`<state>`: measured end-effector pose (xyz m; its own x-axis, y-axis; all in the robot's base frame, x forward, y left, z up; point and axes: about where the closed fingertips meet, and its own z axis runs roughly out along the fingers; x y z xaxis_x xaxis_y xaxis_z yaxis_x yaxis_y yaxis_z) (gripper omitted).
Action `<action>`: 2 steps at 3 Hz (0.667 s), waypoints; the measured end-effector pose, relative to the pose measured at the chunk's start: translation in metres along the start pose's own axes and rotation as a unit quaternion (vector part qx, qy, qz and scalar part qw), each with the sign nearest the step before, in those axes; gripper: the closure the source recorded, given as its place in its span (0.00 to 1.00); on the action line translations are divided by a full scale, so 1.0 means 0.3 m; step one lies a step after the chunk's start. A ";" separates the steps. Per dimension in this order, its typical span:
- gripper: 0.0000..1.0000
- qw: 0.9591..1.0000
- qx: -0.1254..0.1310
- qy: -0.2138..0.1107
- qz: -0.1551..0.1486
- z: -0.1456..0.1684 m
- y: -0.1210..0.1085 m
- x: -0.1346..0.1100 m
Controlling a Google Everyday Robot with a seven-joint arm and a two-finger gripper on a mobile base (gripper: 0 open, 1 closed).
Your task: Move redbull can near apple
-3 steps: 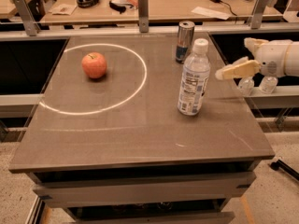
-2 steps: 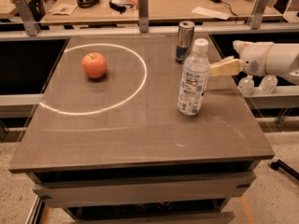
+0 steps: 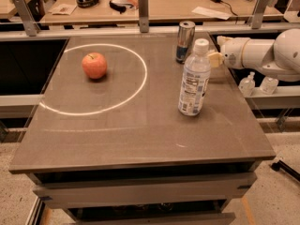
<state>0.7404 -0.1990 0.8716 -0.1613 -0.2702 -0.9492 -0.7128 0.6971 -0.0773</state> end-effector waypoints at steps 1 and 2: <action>0.00 1.000 -0.019 -0.009 -0.011 0.092 0.013 -0.038; 0.00 0.999 -0.036 -0.016 -0.019 0.172 0.032 -0.078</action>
Offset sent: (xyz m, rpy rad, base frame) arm 0.0474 0.0670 0.0126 0.0095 -0.0439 0.1182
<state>0.7725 -0.1517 0.8775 -0.1121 -0.2743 -0.9551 -0.7659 0.6362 -0.0928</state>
